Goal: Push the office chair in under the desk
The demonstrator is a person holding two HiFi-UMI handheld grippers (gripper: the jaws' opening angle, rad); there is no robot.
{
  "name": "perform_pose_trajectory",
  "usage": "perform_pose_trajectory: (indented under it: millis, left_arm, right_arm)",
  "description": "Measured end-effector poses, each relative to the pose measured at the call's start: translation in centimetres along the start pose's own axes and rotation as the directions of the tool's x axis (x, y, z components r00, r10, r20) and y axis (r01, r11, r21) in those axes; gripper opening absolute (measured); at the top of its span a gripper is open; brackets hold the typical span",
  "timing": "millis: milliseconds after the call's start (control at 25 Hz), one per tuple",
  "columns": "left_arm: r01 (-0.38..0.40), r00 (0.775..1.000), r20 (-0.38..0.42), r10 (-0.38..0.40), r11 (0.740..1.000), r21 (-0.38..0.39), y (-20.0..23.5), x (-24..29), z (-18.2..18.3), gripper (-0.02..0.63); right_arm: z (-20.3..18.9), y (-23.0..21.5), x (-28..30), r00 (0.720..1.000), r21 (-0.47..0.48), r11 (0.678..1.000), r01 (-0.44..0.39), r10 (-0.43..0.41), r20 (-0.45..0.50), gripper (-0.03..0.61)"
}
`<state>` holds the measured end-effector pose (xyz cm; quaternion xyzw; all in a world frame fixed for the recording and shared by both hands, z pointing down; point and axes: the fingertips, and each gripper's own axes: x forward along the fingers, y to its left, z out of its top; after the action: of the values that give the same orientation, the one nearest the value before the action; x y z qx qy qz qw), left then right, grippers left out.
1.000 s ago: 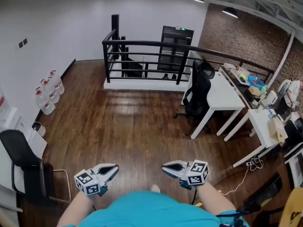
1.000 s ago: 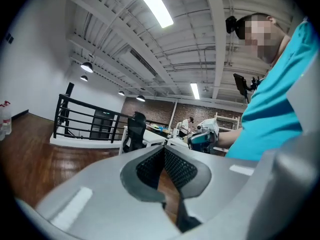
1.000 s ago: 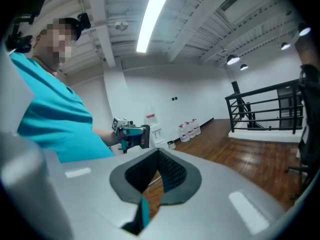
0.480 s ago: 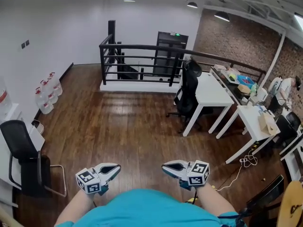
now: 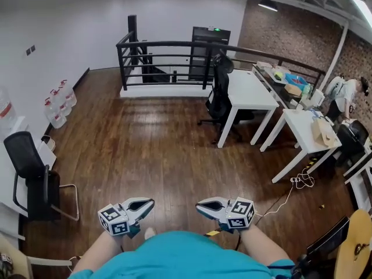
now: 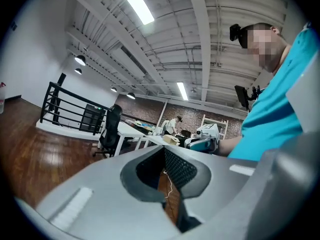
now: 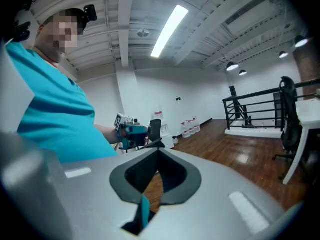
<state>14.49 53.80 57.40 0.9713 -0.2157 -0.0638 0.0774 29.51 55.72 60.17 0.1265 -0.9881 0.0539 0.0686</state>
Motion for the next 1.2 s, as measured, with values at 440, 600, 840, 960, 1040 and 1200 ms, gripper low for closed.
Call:
perform_pose_trajectory:
  millis: [440, 600, 840, 960, 1040, 1200]
  left_arm:
    - [-0.068, 0.998, -0.002, 0.068, 0.997, 0.034, -4.4, -2.2, 2.8, 0.026]
    - [-0.064, 0.998, 0.013, 0.064, 0.998, 0.025, -4.4, -5.8, 3.2, 0.028]
    - [-0.056, 0.998, -0.002, 0.057, 0.997, 0.045, -4.5, -12.6, 2.8, 0.027]
    - [-0.067, 0.998, -0.004, 0.067, 0.996, 0.056, -3.1, -16.0, 3.7, 0.027]
    - [-0.085, 0.996, 0.007, 0.085, 0.996, 0.032, -2.9, -17.2, 4.0, 0.027]
    - [-0.088, 0.996, 0.026, 0.087, 0.995, 0.046, -3.4, -18.0, 3.8, 0.026]
  right_arm:
    - [0.0, 3.2, -1.7, 0.999, 0.055, 0.998, 0.004, -0.006, 0.037, 0.000]
    - [1.7, 5.3, 0.6, 0.996, 0.026, 0.998, 0.050, -0.052, 0.068, 0.000]
    - [1.8, 8.9, 6.0, 0.989, 0.082, 0.993, 0.079, -0.088, 0.117, 0.000]
    - [2.8, 9.7, 9.3, 0.988, 0.103, 0.992, 0.074, -0.087, 0.126, 0.000]
    - [3.5, 10.2, 10.2, 0.989, 0.085, 0.994, 0.068, -0.078, 0.123, 0.000]
    - [3.3, 9.9, 10.2, 0.989, 0.082, 0.994, 0.067, -0.077, 0.126, 0.000]
